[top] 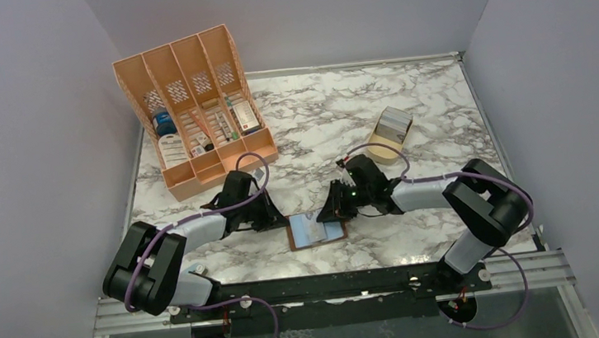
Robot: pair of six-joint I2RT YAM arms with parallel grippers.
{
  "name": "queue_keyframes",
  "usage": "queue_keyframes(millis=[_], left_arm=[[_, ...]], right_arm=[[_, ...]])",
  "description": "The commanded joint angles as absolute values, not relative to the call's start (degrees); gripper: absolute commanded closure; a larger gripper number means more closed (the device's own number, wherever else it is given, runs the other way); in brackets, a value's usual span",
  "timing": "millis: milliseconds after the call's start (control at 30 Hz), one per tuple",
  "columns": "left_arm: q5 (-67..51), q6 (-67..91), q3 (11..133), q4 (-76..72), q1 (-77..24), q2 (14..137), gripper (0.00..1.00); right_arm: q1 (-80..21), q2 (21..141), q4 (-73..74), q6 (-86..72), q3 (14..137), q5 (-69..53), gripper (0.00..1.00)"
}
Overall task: Put the credit cards into the card holder
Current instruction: Insert the credit card into the card holder.
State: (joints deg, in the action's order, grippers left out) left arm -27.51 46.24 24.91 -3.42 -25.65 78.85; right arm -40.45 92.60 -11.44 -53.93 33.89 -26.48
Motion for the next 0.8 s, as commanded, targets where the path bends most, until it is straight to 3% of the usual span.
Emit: queue_keyframes(millis=[0, 200, 767], left_arm=[[-29.0, 46.7, 24.2, -4.6, -26.0, 78.4, 1.0], [-28.7, 46.8, 24.3, -4.8, -26.1, 78.7, 1.0], [-29.1, 47.8, 24.0, -6.0, -26.1, 78.7, 1.0]], right_arm=[[-41.0, 90.4, -3.0, -50.2, 37.7, -20.4, 0.78], [-41.2, 86.4, 1.7, -48.5, 38.0, -19.1, 0.57], [-46.0, 93.0, -2.4, -50.3, 41.3, -22.3, 0.54]])
